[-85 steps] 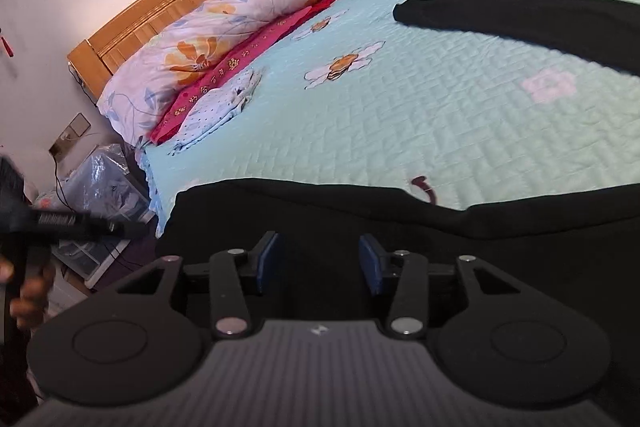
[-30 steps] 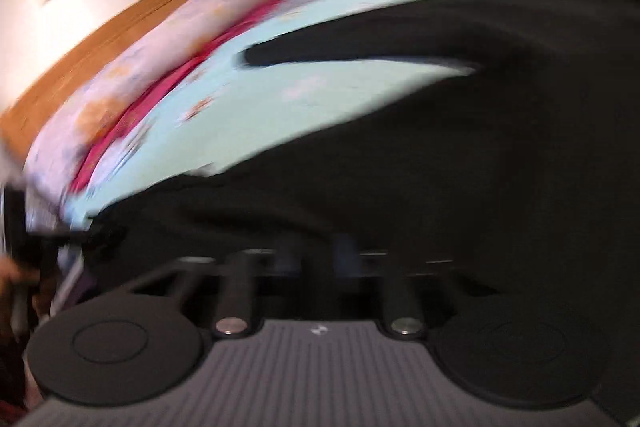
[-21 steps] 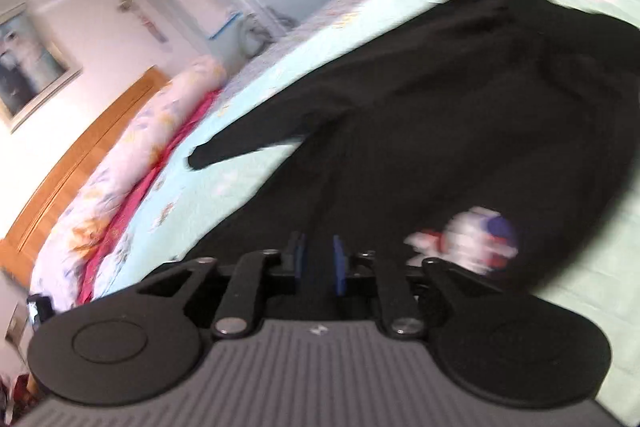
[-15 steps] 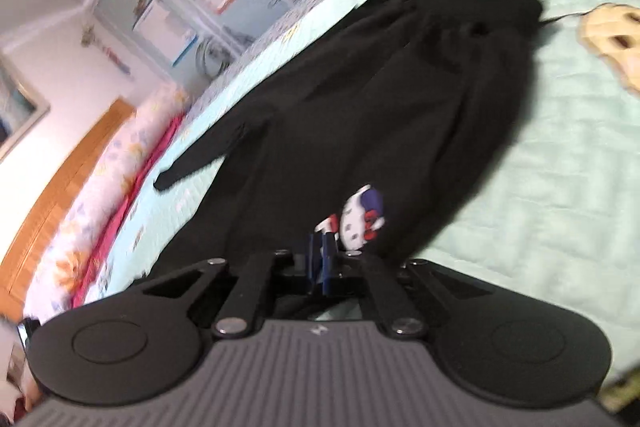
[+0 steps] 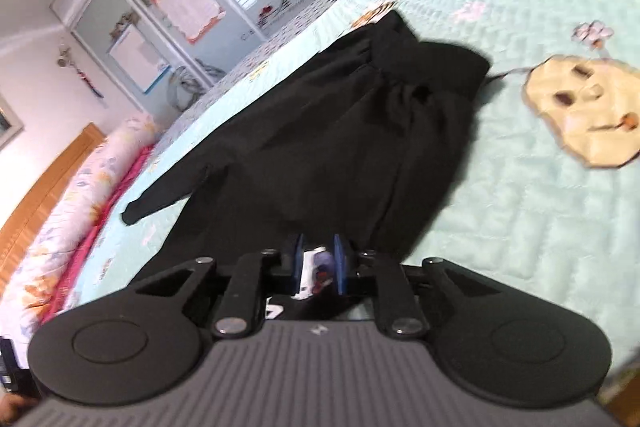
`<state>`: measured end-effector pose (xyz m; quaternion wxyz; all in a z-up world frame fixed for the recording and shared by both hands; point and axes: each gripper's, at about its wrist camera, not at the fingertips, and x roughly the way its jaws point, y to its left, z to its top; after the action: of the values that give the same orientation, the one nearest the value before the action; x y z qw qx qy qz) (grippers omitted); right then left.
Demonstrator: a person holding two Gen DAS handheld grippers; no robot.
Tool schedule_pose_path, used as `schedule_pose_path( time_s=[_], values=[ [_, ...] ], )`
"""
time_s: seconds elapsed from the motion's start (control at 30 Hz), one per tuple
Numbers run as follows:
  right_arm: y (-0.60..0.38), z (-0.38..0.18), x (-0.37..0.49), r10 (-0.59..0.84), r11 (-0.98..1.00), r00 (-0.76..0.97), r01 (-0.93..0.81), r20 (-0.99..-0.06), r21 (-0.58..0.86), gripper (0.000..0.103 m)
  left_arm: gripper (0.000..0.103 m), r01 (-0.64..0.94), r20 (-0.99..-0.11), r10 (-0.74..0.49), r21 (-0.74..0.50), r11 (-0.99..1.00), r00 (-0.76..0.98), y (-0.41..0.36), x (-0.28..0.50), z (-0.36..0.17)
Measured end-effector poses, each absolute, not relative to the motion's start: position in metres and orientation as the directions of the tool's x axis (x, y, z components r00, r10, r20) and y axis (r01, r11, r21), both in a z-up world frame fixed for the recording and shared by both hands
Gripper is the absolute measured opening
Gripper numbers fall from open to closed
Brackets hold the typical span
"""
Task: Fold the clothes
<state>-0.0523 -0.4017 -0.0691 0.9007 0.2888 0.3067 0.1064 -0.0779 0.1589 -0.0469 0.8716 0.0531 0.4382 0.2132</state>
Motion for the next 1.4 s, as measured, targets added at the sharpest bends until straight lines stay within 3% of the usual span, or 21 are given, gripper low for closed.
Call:
schedule_pose_path(
  time_s=[0.23, 0.3, 0.33, 0.37, 0.63, 0.9, 1.0, 1.1, 1.3, 1.4],
  values=[
    [-0.403, -0.068, -0.052, 0.330, 0.833, 0.801, 0.001, -0.499, 0.553, 0.032, 0.045, -0.350, -0.755, 0.400, 0.240, 0.906, 0.519, 0.164, -0.078, -0.044],
    [-0.403, -0.067, -0.052, 0.319, 0.839, 0.805, 0.005, -0.501, 0.544, 0.031, 0.045, -0.360, -0.764, 0.389, 0.218, 0.907, 0.515, 0.168, -0.077, -0.042],
    [-0.406, -0.070, -0.053, 0.303, 0.846, 0.810, 0.014, -0.502, 0.532, 0.020, 0.045, -0.366, -0.768, 0.381, 0.206, 0.908, 0.514, 0.169, -0.077, -0.041],
    [-0.411, -0.072, -0.056, 0.302, 0.841, 0.814, 0.017, -0.496, 0.540, 0.019, 0.045, -0.371, -0.773, 0.373, 0.193, 0.908, 0.513, 0.171, -0.077, -0.039],
    [-0.442, -0.044, -0.040, 0.288, 0.784, 0.869, 0.027, -0.402, 0.620, 0.026, 0.046, -0.342, -0.726, 0.330, 0.139, 0.929, 0.603, 0.136, -0.079, -0.004],
    [-0.442, -0.037, 0.014, 0.303, 0.807, 0.863, -0.007, -0.404, 0.591, 0.028, 0.047, -0.067, -0.731, 0.088, 0.057, 0.996, 0.676, 0.039, -0.037, -0.001],
    [-0.455, -0.051, 0.015, 0.276, 0.821, 0.844, 0.041, -0.459, 0.570, 0.028, 0.050, -0.002, -0.757, -0.015, -0.021, 1.000, 0.653, 0.014, -0.016, -0.013],
    [-0.473, -0.070, 0.011, 0.268, 0.807, 0.824, 0.090, -0.499, 0.583, 0.000, 0.051, 0.023, -0.785, -0.073, -0.075, 0.997, 0.616, -0.002, 0.002, -0.031],
    [-0.475, -0.065, -0.010, 0.222, 0.807, 0.844, 0.122, -0.488, 0.578, 0.000, 0.060, 0.019, -0.787, -0.071, -0.076, 0.997, 0.612, -0.010, 0.005, -0.048],
    [-0.454, -0.054, -0.015, 0.207, 0.843, 0.863, 0.082, -0.462, 0.532, 0.018, 0.060, 0.022, -0.786, -0.073, -0.075, 0.997, 0.614, -0.010, 0.003, -0.046]
  ],
)
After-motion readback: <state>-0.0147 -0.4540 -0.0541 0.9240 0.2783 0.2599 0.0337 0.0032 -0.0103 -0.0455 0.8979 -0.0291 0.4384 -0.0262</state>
